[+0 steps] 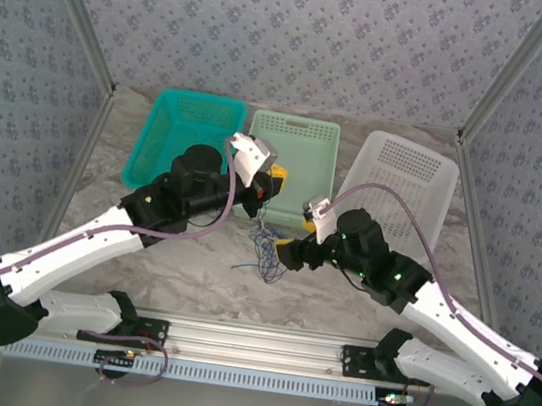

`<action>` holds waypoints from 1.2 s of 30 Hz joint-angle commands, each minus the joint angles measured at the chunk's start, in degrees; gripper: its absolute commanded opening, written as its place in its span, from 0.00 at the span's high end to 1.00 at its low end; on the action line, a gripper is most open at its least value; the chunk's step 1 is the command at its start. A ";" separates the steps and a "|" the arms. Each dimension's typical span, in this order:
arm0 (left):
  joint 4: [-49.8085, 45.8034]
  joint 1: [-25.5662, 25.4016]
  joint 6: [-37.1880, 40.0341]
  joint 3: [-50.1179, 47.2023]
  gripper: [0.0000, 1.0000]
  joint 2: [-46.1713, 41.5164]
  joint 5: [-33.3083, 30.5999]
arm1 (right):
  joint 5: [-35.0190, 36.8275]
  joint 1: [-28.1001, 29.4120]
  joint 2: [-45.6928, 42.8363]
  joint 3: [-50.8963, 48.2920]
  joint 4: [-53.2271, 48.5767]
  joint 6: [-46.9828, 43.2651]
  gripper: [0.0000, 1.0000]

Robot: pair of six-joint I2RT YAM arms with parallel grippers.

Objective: Untangle the cables

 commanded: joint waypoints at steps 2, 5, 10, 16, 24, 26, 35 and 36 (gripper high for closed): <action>0.46 -1.66 0.54 5.48 1.00 -0.81 0.60 | 1.28 0.53 2.24 -1.47 10.53 -1.36 0.08; 0.12 -2.25 -0.06 6.64 1.00 -0.17 0.47 | 1.50 0.90 4.60 -2.24 16.35 -1.22 0.05; 0.45 -3.81 -1.19 7.75 1.00 0.35 -1.34 | 5.39 3.11 9.46 -3.87 25.28 -2.23 0.02; -1.54 -4.45 0.57 13.20 1.00 0.46 -5.32 | 5.41 3.57 15.29 -2.94 26.42 -0.55 0.07; -3.13 -4.45 3.87 22.60 1.00 1.27 -5.55 | 5.86 3.66 17.76 -7.89 25.42 5.03 0.14; -3.06 -4.46 3.77 23.94 1.00 1.69 -4.87 | 4.34 3.68 18.81 -8.32 24.24 5.73 0.16; -2.09 -4.46 5.54 28.60 1.00 2.20 -6.31 | 0.59 5.11 22.23 -13.72 24.15 10.00 0.28; -2.02 -4.46 5.69 29.14 1.00 2.22 -6.28 | 0.79 5.34 22.15 -14.37 24.06 10.27 0.27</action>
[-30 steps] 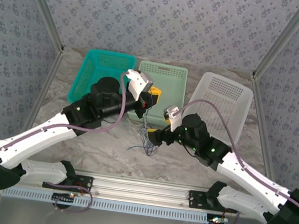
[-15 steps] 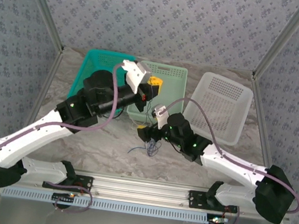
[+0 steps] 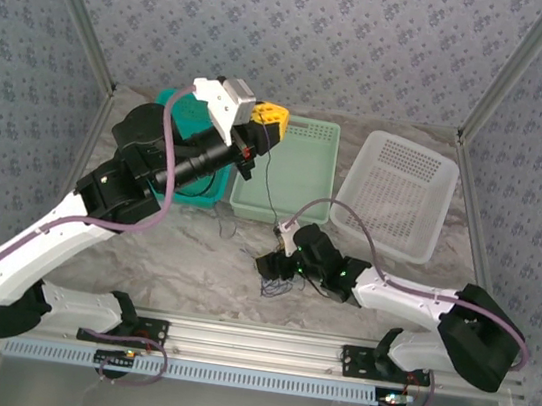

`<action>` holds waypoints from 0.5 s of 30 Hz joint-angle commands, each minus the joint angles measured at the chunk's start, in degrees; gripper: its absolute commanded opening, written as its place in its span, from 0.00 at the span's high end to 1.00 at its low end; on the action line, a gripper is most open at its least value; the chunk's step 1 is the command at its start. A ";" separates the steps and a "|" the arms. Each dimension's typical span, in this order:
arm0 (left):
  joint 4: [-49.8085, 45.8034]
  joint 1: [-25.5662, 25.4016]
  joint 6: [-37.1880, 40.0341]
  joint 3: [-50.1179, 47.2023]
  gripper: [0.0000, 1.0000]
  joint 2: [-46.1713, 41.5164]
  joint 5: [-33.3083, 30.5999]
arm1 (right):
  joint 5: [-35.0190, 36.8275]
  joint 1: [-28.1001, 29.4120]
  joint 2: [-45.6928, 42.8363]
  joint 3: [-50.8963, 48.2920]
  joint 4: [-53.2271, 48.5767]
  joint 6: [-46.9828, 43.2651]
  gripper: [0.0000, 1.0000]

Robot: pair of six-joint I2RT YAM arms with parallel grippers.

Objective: Untangle the cables

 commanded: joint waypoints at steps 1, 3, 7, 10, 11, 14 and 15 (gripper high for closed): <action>1.50 -0.35 1.69 3.91 1.00 -0.23 -0.88 | -0.79 0.77 -0.04 -2.16 -0.05 2.60 0.25; 1.35 -0.34 2.04 4.25 1.00 -0.09 -0.95 | 0.25 1.02 -1.52 -3.31 0.67 2.89 0.19; 0.27 -0.38 3.63 4.09 1.00 0.64 -5.24 | 3.31 1.02 -6.91 -3.21 -1.14 1.53 0.07; 0.33 -0.32 5.81 4.26 0.99 0.85 -8.62 | 5.08 -0.06 -10.52 -2.05 -6.53 -0.67 0.05; -0.16 -0.22 6.33 4.81 0.99 1.20 -9.01 | 5.20 -0.50 -11.76 -1.89 -7.86 -1.09 0.04; -3.12 -0.13 6.99 7.13 0.98 2.56 -8.37 | 3.74 -1.33 -16.76 -1.42 -10.95 -2.64 0.03; -4.01 -0.13 7.01 7.74 0.98 3.06 -8.00 | 3.29 -1.35 -18.33 -1.07 -12.22 -3.34 0.02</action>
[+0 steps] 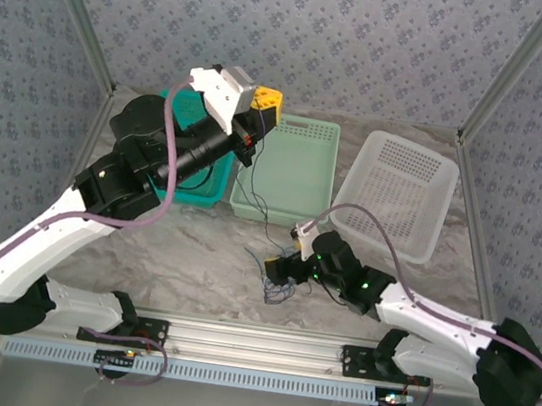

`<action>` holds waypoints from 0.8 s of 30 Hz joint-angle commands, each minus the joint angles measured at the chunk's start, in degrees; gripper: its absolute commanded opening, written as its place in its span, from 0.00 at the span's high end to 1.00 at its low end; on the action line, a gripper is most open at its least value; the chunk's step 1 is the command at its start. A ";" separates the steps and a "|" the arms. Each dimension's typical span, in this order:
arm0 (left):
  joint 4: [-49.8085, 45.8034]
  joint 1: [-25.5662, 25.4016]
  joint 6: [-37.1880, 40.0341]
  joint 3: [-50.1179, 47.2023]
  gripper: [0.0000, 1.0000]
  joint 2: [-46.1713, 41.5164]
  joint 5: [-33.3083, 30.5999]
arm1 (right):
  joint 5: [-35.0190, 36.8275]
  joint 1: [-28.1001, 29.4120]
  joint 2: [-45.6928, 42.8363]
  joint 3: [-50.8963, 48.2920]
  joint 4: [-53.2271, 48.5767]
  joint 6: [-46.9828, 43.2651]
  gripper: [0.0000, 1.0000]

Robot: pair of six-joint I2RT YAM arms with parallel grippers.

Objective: Untangle the cables

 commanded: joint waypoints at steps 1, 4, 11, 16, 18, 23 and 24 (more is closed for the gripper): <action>-2.33 -0.16 2.00 3.49 0.98 1.05 -0.82 | 0.10 -0.42 -4.97 2.60 -6.73 -3.40 0.02; -3.14 -0.16 2.70 3.89 0.97 1.49 0.46 | 0.98 -0.52 -9.15 4.74 -11.57 -5.76 0.01; -5.36 -0.10 4.35 4.34 0.96 2.39 -0.36 | -1.11 -1.22 -14.13 12.49 -19.67 -11.29 0.00; -4.92 -0.07 4.37 4.20 0.96 2.56 -1.02 | -1.02 -1.49 -13.84 16.43 -22.30 -14.48 0.01; -4.43 -0.07 4.18 4.16 0.96 2.49 -0.85 | -2.90 -1.66 -13.14 16.19 -20.76 -15.37 0.01; -3.93 -0.04 4.23 4.08 0.96 2.15 -1.56 | -7.15 -1.88 -8.26 14.72 -17.25 -14.54 0.06; -3.96 -0.06 4.27 3.93 0.96 1.99 -1.80 | -6.76 -1.93 -7.81 13.84 -16.47 -14.33 0.08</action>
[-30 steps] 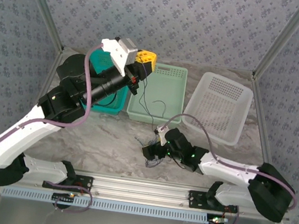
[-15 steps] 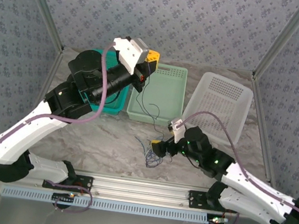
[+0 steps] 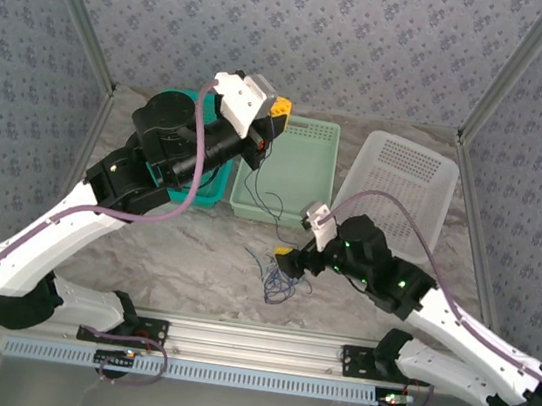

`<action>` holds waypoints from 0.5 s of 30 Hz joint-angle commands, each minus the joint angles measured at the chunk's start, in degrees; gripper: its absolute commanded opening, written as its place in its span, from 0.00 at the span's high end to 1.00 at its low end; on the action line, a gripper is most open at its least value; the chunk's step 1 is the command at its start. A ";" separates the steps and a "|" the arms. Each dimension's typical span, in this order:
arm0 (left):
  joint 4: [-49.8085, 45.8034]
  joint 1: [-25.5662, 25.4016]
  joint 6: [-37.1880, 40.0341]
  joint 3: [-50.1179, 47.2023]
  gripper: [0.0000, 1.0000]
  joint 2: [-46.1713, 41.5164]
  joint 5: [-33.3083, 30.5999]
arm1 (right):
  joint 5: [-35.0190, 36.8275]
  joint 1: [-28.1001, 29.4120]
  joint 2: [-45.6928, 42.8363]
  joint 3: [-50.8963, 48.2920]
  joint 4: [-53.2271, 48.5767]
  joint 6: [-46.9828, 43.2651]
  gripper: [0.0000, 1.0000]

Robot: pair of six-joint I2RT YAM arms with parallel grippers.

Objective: Untangle the cables

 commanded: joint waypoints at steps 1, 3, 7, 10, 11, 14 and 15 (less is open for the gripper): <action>1.77 -0.07 0.83 1.51 0.96 -1.00 -1.52 | -1.53 -0.55 1.44 -1.94 2.35 -0.56 0.11; 2.26 -0.07 0.92 0.74 0.96 -1.75 -1.84 | 0.02 -1.96 2.15 -3.80 3.24 0.33 0.24; 4.32 0.45 0.95 -1.97 0.97 -4.42 -3.28 | -0.62 -7.53 2.28 -5.38 2.46 3.57 0.65; 4.43 1.37 0.95 -3.68 0.97 -6.39 -3.87 | -0.28 -10.13 -1.30 -4.85 1.46 3.59 0.86; 4.36 1.80 0.90 -4.34 0.97 -6.97 -4.23 | 0.37 -10.75 -2.52 -3.84 0.07 2.94 0.88; 4.04 3.18 0.91 -6.51 0.97 -9.03 -4.96 | 1.53 -11.95 -4.38 2.04 -6.24 -0.17 0.91; 3.55 3.63 1.06 -7.15 0.97 -9.50 -5.12 | 1.86 -12.08 -4.18 4.49 -8.75 -1.24 0.92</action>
